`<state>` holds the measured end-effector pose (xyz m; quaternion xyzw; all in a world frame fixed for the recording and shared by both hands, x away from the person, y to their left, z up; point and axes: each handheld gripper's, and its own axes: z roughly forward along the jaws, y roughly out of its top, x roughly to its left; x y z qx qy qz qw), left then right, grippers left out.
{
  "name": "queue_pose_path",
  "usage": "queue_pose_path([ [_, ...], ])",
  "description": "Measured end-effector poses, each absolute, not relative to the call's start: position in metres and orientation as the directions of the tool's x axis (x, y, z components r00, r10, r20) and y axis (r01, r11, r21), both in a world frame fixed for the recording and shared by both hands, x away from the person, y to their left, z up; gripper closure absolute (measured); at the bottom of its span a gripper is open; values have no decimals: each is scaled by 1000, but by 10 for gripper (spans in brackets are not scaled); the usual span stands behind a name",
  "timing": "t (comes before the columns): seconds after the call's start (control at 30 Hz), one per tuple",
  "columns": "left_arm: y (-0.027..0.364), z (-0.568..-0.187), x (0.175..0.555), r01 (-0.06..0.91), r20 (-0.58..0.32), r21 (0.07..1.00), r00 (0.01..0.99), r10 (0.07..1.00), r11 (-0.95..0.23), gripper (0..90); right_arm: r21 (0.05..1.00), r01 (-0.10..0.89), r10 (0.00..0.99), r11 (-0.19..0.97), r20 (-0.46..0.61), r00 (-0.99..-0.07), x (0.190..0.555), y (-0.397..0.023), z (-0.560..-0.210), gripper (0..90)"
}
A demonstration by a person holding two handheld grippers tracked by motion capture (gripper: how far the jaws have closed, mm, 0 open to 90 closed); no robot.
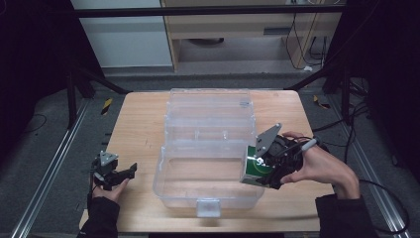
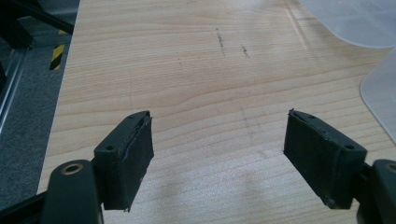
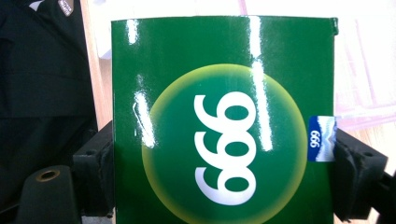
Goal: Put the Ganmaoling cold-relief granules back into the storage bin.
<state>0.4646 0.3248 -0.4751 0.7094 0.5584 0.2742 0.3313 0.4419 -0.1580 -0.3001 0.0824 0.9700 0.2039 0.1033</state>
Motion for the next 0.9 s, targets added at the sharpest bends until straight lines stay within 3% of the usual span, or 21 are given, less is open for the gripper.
queue_pose_path([
  [0.9, 326, -474, 464, 608, 17, 779, 226, 974, -155, 233, 370, 88, 160, 925, -168, -973, 452, -124, -325, 160],
])
